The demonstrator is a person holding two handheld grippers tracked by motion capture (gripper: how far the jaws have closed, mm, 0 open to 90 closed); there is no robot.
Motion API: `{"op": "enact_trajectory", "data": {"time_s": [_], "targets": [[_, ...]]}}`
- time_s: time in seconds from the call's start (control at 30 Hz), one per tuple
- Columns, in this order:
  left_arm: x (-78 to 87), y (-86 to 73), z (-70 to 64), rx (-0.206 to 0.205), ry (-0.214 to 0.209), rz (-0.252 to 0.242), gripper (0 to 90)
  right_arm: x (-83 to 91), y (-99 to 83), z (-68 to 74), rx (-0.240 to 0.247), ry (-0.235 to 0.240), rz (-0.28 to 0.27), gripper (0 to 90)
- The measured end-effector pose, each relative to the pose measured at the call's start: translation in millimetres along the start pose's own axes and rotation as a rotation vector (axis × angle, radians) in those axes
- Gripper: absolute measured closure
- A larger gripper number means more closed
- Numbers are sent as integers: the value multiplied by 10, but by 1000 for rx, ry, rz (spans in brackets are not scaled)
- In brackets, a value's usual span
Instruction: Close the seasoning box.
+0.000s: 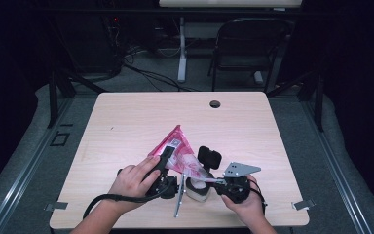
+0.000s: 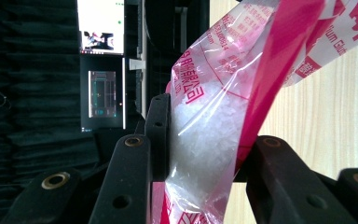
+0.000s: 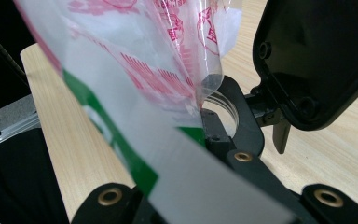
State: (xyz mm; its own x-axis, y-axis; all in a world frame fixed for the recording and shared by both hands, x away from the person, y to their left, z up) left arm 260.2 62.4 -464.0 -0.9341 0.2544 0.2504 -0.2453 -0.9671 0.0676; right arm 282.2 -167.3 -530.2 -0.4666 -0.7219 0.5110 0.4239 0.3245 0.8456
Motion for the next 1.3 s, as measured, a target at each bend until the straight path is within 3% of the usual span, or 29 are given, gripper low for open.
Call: {"op": "enact_trajectory", "data": {"time_s": [0.57, 1.3], "targets": [[-25, -48, -39, 31, -21, 5, 697, 6, 3, -1, 2, -1, -5, 900], [-17, -53, -23, 23, -8, 1, 697, 12, 8, 3, 1, 0, -12, 900]]}}
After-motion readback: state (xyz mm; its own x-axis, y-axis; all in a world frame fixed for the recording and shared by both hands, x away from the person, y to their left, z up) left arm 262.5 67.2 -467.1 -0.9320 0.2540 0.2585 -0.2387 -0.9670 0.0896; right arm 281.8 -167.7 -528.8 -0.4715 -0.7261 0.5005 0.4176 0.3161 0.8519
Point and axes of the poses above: each handheld gripper's, and its own axes: x roughly backward along the jaws, y roughly out of its top, z roughly to its left, the point moved 1 cm from there along -x, roughly forward along the jaws
